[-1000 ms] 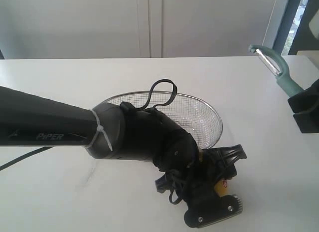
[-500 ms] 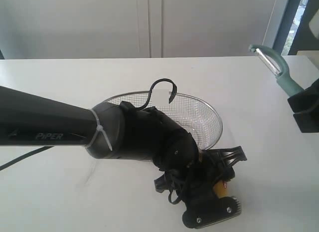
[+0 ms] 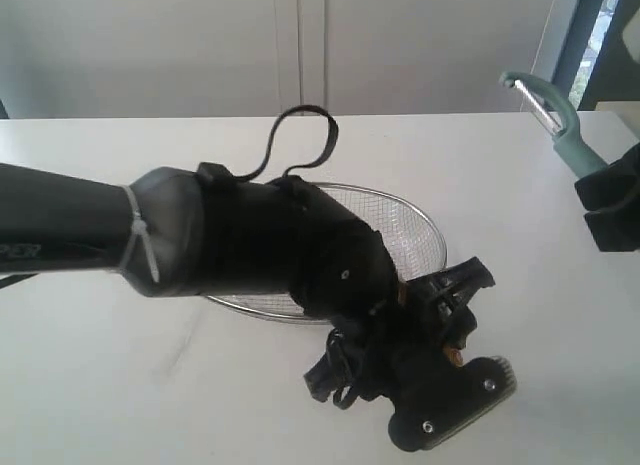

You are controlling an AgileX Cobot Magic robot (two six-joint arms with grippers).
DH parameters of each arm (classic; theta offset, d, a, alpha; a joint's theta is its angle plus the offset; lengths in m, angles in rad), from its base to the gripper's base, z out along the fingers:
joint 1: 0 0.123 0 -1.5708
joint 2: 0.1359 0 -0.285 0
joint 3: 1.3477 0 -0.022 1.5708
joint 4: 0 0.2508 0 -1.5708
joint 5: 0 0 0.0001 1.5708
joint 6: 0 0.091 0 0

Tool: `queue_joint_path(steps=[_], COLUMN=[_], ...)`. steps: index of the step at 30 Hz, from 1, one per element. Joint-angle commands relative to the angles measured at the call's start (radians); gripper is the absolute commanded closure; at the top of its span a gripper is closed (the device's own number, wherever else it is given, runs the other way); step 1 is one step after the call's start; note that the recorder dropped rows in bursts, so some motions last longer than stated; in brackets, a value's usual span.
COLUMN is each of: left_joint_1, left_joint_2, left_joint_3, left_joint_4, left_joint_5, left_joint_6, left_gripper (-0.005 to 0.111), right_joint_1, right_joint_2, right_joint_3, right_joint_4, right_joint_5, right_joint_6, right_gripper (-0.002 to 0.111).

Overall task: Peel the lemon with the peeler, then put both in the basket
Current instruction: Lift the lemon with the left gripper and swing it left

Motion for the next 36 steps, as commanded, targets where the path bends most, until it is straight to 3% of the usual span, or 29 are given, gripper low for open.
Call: queue_joint_path(steps=[1,9,17,26,32,36], left_joint_1=[-0.005,-0.004,0.052,0.229,0.401,0.512], left_joint_2=[-0.081,-0.194,-0.28,-0.414,-0.542,-0.631], left_joint_3=[-0.002,-0.002,-0.002,-0.002,0.013,0.108], left_joint_4=[-0.011,-0.011,-0.011,-0.129,-0.266,-0.357], left_joint_5=[0.085,0.159,0.418,0.513,0.601,0.579], left_joint_6=[-0.196,-0.485,-0.665,-0.691,-0.655,-0.596], left_gripper=[0.107,0.107,0.107,0.107,0.107,0.107], right_joint_1=[-0.004,-0.004,-0.004,-0.004,-0.004,-0.004], right_joint_2=[-0.007,-0.007,-0.007,-0.007,-0.007,-0.007], right_joint_3=[0.002,0.002,0.002,0.002,0.002,0.002], right_joint_4=[-0.005,-0.013,-0.041,-0.041,-0.037,-0.002], right_joint_5=[-0.029,-0.054,-0.049,-0.049,-0.096,-0.158], right_joint_6=[0.004,0.004,0.004,0.004,0.004,0.004], right_gripper=[0.108,0.108,0.108,0.108,0.108,0.108])
